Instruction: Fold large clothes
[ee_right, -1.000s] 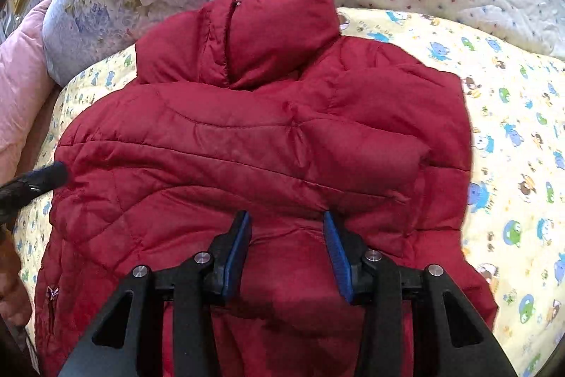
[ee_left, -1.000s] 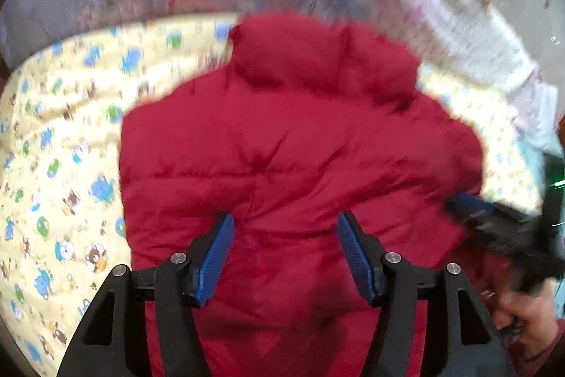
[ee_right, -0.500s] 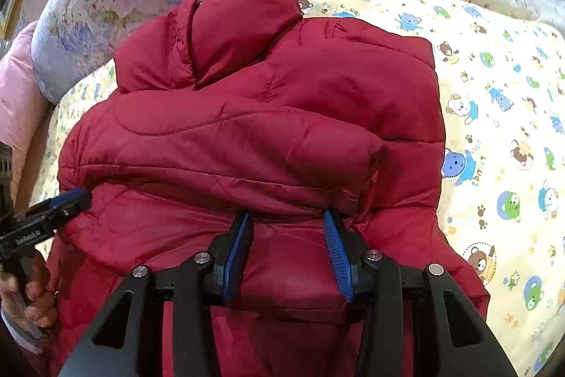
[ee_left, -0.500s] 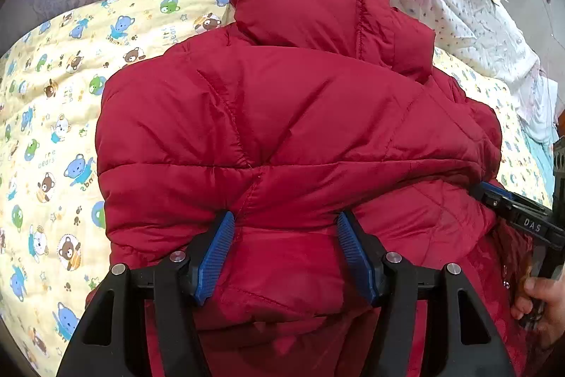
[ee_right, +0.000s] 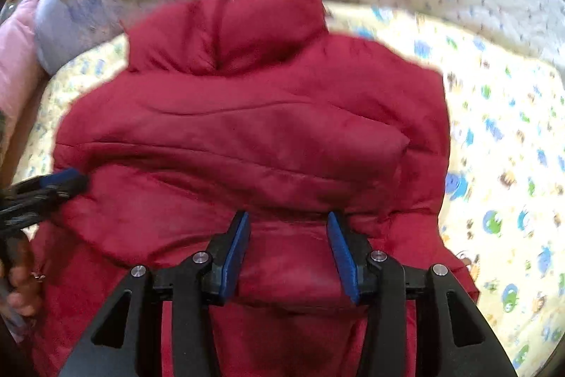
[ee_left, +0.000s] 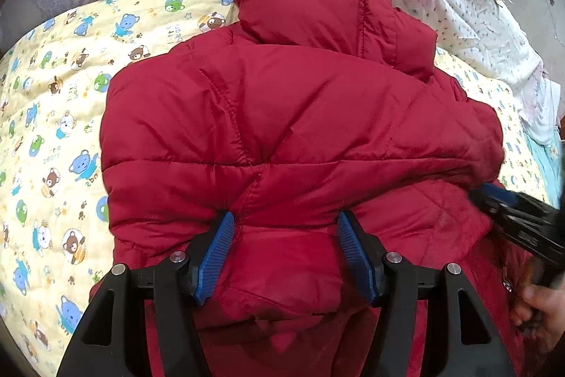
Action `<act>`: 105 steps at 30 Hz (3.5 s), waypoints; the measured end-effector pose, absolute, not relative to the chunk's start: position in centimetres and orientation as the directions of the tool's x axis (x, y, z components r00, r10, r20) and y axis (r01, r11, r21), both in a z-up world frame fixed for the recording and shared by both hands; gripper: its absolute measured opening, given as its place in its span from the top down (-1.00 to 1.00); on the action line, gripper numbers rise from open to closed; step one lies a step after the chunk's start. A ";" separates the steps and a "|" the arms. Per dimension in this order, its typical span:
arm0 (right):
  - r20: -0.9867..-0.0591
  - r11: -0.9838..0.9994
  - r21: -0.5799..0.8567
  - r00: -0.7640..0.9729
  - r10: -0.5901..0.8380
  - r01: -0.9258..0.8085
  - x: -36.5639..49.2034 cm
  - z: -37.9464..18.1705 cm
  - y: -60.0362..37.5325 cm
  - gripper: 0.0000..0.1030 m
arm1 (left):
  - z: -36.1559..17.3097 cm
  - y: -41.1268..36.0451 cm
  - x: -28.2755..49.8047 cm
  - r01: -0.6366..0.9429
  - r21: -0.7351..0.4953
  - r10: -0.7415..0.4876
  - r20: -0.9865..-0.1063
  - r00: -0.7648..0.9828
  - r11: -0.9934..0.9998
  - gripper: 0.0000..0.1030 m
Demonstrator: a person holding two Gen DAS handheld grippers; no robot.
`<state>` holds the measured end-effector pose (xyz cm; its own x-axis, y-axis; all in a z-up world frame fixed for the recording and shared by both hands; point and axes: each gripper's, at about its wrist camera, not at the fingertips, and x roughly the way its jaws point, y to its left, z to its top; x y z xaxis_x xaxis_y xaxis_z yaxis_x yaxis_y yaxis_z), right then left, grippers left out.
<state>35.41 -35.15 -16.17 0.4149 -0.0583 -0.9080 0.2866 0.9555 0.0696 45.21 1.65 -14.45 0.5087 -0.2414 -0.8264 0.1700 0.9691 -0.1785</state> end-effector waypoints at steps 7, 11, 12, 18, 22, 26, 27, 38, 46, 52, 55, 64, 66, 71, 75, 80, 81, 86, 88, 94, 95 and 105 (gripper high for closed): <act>-0.910 0.952 0.091 0.414 -0.040 0.292 35.5 -16.2 -35.3 0.08 | -13.6 3.4 43.5 0.129 -0.231 -0.265 -0.837 0.479 0.964 -0.19; -0.903 0.936 0.141 0.430 -0.011 0.321 34.5 -14.7 -35.7 0.07 | -13.5 3.2 43.8 0.118 -0.205 -0.237 -0.851 0.468 0.972 -0.19; -0.897 0.931 0.158 0.443 -0.004 0.329 33.9 -13.8 -35.7 0.07 | -13.3 3.2 43.6 0.117 -0.199 -0.231 -0.852 0.470 0.973 -0.20; -0.870 0.926 0.216 0.491 0.039 0.309 29.1 -9.9 -35.4 0.00 | -11.9 3.3 41.2 0.107 -0.197 -0.224 -0.846 0.483 0.975 -0.29; -0.862 0.931 0.228 0.503 0.058 0.284 25.4 -7.9 -34.7 -0.06 | -10.3 4.0 37.3 0.123 -0.208 -0.242 -0.827 0.507 0.970 -0.33; -0.855 0.922 0.260 0.513 0.081 0.288 21.5 -6.7 -34.2 -0.17 | -9.3 5.3 32.4 0.125 -0.211 -0.245 -0.816 0.523 0.969 -0.34; -0.853 0.919 0.267 0.515 0.085 0.290 20.8 -6.5 -34.1 -0.19 | -9.1 5.8 31.0 0.119 -0.206 -0.238 -0.816 0.526 0.971 -0.37; -0.863 0.897 0.243 0.505 0.026 0.369 11.6 -5.8 -33.8 -0.41 | -8.0 12.1 19.1 -0.017 -0.271 -0.219 -0.813 0.540 0.962 -0.43; -0.889 0.897 0.180 0.458 -0.028 0.404 8.3 -6.4 -33.8 -0.59 | -7.5 13.9 15.2 -0.049 -0.276 -0.208 -0.820 0.533 0.960 -0.51; -0.899 0.867 0.219 0.439 0.000 0.448 5.5 -7.4 -34.4 -0.60 | -8.0 14.3 13.5 -0.060 -0.277 -0.210 -0.837 0.505 0.959 -0.54; -0.898 0.854 0.257 0.439 0.037 0.453 4.0 -7.8 -34.5 -0.60 | -8.1 14.5 12.8 -0.059 -0.271 -0.207 -0.842 0.498 0.961 -0.56; -0.879 0.834 0.330 0.466 0.101 0.441 1.8 -8.7 -34.5 -0.25 | -11.0 15.1 12.1 -0.068 -0.370 -0.305 -0.845 0.438 0.927 -0.59; -0.870 0.825 0.357 0.478 0.122 0.438 1.5 -8.9 -34.4 -0.23 | -11.9 15.0 11.8 -0.069 -0.392 -0.328 -0.843 0.426 0.917 -0.62; -0.837 0.786 0.452 0.506 0.209 0.423 0.9 -9.8 -34.6 -0.24 | -13.6 15.6 11.5 -0.081 -0.473 -0.402 -0.816 0.415 0.877 -0.62; -0.816 0.765 0.500 0.517 0.259 0.406 0.9 -10.1 -34.7 -0.26 | -14.1 15.3 11.6 -0.053 -0.505 -0.442 -0.797 0.411 0.862 -0.61; -0.777 0.729 0.567 0.541 0.320 0.383 0.8 -10.9 -35.0 -0.21 | -13.8 14.1 11.6 0.013 -0.507 -0.465 -0.780 0.418 0.862 -0.40; -0.768 0.722 0.580 0.550 0.330 0.377 0.7 -11.0 -35.1 -0.16 | -13.6 13.9 11.5 0.030 -0.512 -0.476 -0.773 0.419 0.859 -0.20; -0.706 0.669 0.654 0.603 0.372 0.353 0.2 -10.9 -35.4 0.38 | -12.2 14.1 11.0 0.090 -0.512 -0.494 -0.746 0.446 0.854 0.55; -0.684 0.654 0.675 0.621 0.383 0.341 -0.1 -10.5 -35.3 0.45 | -11.7 14.4 10.5 0.089 -0.526 -0.504 -0.734 0.456 0.846 0.63; -0.648 0.660 0.693 0.652 0.394 0.290 -1.4 -8.4 -34.2 0.52 | -9.8 15.3 7.3 0.119 -0.532 -0.513 -0.698 0.500 0.839 0.69; -0.638 0.656 0.700 0.658 0.399 0.282 -1.8 -8.0 -34.0 0.52 | -9.5 15.4 6.8 0.127 -0.532 -0.517 -0.694 0.502 0.837 0.69; -0.609 0.659 0.715 0.670 0.425 0.232 -3.5 -5.1 -33.1 0.53 | -7.8 17.9 3.2 0.167 -0.543 -0.545 -0.675 0.498 0.823 0.69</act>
